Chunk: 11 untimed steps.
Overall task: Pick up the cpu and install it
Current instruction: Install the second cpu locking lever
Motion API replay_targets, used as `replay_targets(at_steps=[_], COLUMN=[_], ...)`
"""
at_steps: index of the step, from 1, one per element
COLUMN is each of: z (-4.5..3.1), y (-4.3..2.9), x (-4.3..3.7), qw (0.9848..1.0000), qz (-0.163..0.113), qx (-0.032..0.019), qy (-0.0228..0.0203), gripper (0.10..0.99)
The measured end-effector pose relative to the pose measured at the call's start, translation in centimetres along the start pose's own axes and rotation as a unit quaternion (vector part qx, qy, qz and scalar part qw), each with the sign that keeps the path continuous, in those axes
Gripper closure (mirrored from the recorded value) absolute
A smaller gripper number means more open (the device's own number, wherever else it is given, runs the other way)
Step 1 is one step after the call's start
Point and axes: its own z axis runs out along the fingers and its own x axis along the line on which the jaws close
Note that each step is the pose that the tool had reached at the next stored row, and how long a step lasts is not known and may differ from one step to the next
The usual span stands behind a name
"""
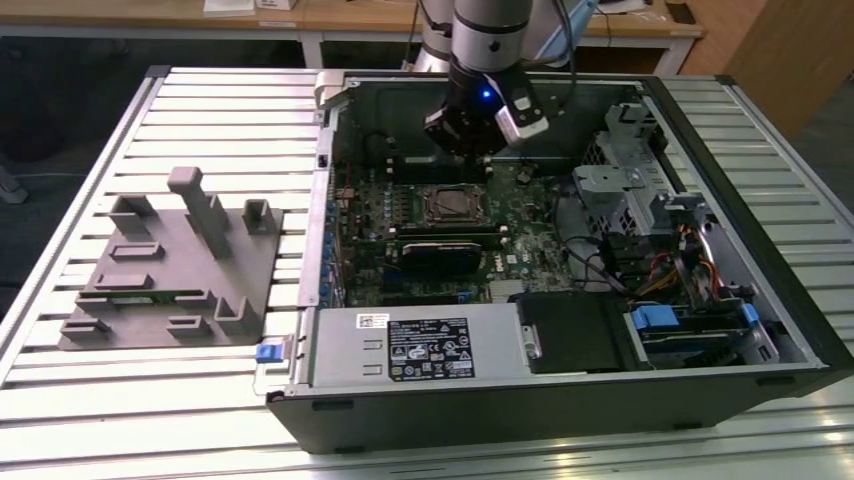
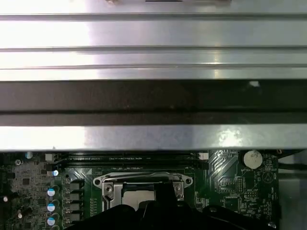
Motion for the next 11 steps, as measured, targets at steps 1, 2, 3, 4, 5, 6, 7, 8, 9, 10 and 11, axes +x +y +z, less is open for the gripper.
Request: replay_targets(at_steps=[1, 2, 3, 4, 5, 6, 7, 8, 9, 10, 11], z=[0.00, -0.01, -0.01, -0.02, -0.03, -0.04, -0.04, -0.05, -0.05, -0.06, -0.08], y=[-0.12, -0.25, -0.38, -0.51, -0.65, -0.80, -0.96, -1.13, -1.30, -1.45, -1.55], x=[-0.01, -0.01, -0.01, -0.02, -0.02, -0.03, -0.03, -0.04, -0.04, -0.05, -0.05], qw=[1.0000, 1.0000, 1.0000, 1.0000, 1.0000, 1.0000, 1.0000, 1.0000, 1.0000, 1.0000, 1.0000], qz=[0.000, 0.000, 0.000, 0.000, 0.000, 0.000, 0.000, 0.000, 0.000, 0.000, 0.000], qx=[0.0000, 0.0000, -0.0001, 0.0000, 0.0000, 0.0000, 0.0000, 0.0000, -0.0001, 0.0000, 0.0000], qy=[0.0000, 0.0000, 0.0000, 0.0000, 0.0000, 0.0000, 0.0000, 0.0000, 0.0000, 0.0000, 0.0000], gripper=[0.980, 0.980, 0.980, 0.980, 0.980, 0.980, 0.980, 0.980, 0.980, 0.980, 0.980])
